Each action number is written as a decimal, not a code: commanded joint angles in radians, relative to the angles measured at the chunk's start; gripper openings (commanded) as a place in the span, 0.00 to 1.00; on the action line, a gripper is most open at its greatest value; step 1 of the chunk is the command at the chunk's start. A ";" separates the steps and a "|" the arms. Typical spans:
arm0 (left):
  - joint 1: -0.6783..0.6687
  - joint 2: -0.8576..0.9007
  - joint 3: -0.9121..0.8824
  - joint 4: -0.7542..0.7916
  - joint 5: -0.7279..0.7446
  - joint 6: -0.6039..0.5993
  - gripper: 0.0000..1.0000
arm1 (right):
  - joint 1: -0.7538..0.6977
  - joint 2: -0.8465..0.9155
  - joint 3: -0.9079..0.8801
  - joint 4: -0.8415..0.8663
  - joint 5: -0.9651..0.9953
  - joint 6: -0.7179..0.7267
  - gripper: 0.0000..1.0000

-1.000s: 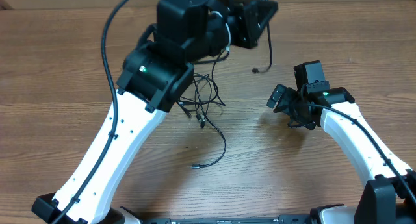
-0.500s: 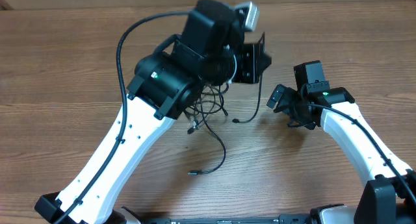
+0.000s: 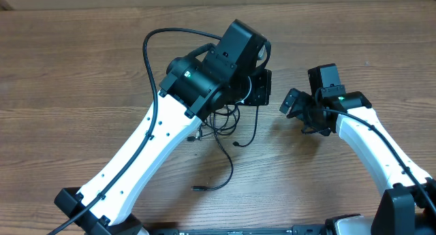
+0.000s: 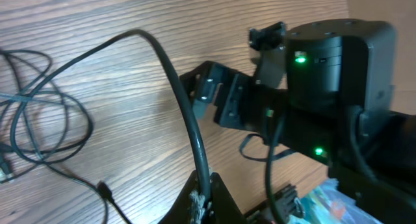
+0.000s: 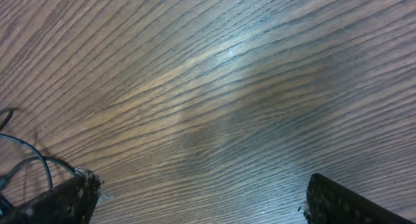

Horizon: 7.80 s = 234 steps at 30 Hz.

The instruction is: Untangle cables

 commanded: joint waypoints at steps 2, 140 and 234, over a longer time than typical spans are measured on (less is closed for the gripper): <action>-0.006 0.002 0.007 -0.016 -0.046 0.018 0.04 | -0.001 0.007 0.004 0.003 0.006 0.004 1.00; -0.104 0.180 0.000 -0.061 -0.065 -0.011 0.04 | -0.001 0.007 0.004 0.003 0.006 0.004 1.00; -0.105 0.186 -0.118 -0.296 -0.260 -0.012 0.04 | -0.001 0.007 0.004 0.003 0.006 0.004 1.00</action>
